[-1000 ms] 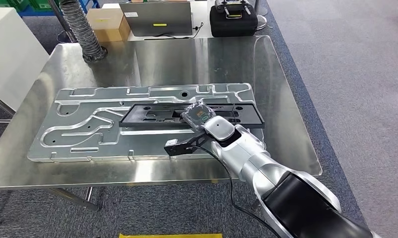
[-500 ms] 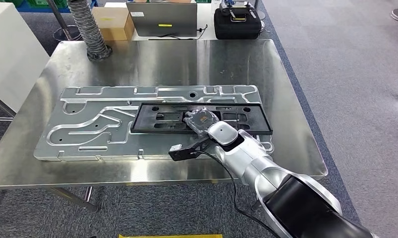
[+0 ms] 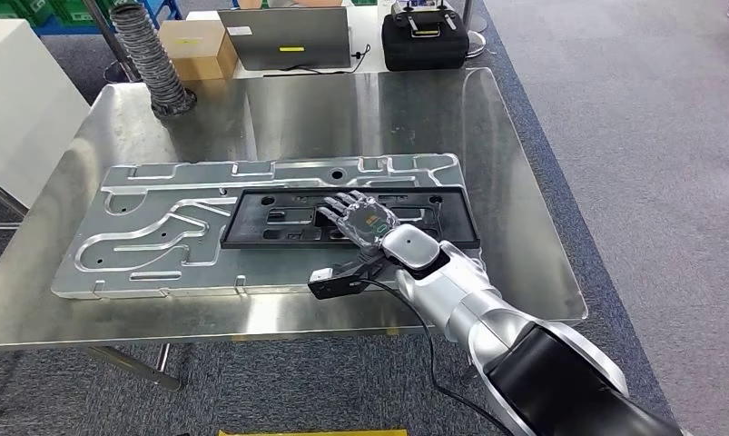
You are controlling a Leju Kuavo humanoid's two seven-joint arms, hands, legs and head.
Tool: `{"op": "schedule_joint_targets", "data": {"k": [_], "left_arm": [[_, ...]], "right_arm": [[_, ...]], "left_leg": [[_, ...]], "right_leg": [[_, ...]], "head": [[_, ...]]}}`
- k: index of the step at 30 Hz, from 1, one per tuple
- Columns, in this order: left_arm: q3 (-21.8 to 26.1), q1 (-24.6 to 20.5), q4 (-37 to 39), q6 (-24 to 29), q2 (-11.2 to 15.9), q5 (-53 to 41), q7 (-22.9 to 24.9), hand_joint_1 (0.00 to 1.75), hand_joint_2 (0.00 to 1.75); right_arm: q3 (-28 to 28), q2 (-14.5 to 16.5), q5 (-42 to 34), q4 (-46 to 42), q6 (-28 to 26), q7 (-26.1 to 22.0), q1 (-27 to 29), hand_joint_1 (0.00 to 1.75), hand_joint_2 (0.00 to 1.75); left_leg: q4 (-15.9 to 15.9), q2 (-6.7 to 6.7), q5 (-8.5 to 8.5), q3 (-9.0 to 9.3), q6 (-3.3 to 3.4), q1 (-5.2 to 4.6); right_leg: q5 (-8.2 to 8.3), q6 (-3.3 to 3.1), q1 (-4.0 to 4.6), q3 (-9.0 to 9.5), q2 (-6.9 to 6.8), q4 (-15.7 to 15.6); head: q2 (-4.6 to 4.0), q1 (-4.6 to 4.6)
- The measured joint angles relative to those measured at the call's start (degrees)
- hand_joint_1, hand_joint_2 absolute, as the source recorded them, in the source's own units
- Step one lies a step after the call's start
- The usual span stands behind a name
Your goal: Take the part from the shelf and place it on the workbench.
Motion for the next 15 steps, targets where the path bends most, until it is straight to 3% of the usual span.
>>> {"op": "schedule_joint_targets", "data": {"k": [1,2,4,6,7,11,13,15], "left_arm": [[-0.04,0.07,0.00,0.00,0.01,0.02,0.00,0.00,0.00],[-0.07,0.11,0.00,0.02,0.02,0.06,-0.01,0.00,0.00],[-0.13,0.09,0.00,0.06,0.13,0.23,-0.04,0.00,0.00],[-0.19,-0.05,0.00,0.06,0.21,0.39,-0.11,0.00,0.00],[-0.21,-0.10,0.00,0.05,0.22,0.43,-0.14,0.00,0.00],[-0.26,-0.07,0.00,0.05,0.21,0.80,-0.21,0.00,0.00],[-0.26,-0.16,0.00,0.06,0.20,1.07,-0.27,0.00,0.00],[-0.26,-0.23,0.00,0.08,0.22,1.40,-0.40,0.00,0.00]], "right_arm": [[-0.13,-0.02,-0.75,-0.51,-1.18,-0.90,0.30,0.00,0.00],[-0.32,-0.04,-1.54,-1.20,-2.23,-1.83,0.57,0.00,0.00],[-1.06,-0.16,-4.17,-3.60,-3.84,-3.97,0.99,0.00,0.00],[-2.46,-0.53,-8.30,-7.49,-4.58,-6.46,1.49,0.00,0.00],[-3.25,-0.83,-10.37,-9.66,-4.69,-7.53,1.86,0.00,0.00],[-6.22,-2.79,-17.07,-18.98,-5.04,-10.75,3.96,0.00,0.00],[-7.64,-3.63,-19.68,-22.65,-5.39,-11.94,4.59,0.00,0.00],[-9.27,-4.75,-22.15,-26.61,-6.23,-12.92,5.85,0.00,0.00]], "left_leg": [[2.04,0.00,-0.33,-0.99,-0.09,0.03],[1.79,0.00,0.46,-0.90,-0.10,0.04],[-5.10,0.03,4.48,2.40,0.15,0.05],[-12.42,0.01,7.04,6.08,0.72,-0.14],[-14.12,-0.03,7.32,6.87,1.05,-0.26],[-14.88,-0.22,7.42,6.96,2.41,-0.23],[-15.14,-0.12,7.62,6.99,3.01,-0.13],[-15.11,-0.06,7.59,6.93,3.35,-0.25]], "right_leg": [[-0.01,-0.01,0.02,0.01,0.01,0.01],[-0.03,0.00,0.03,0.04,0.04,0.02],[-0.14,0.16,0.01,0.23,0.14,0.05],[-0.29,0.56,0.24,0.26,0.21,0.15],[-0.33,0.83,0.33,0.21,0.21,0.18],[-0.90,2.16,0.23,-0.09,0.13,0.78],[-3.41,2.70,0.14,-1.98,0.13,4.79],[-6.74,2.94,0.09,-5.55,0.13,12.12]], "head": [[0.00,0.00],[0.00,0.00],[0.00,0.00],[0.00,0.00],[0.00,0.00],[0.00,0.00],[0.00,0.00],[0.00,0.00]]}}
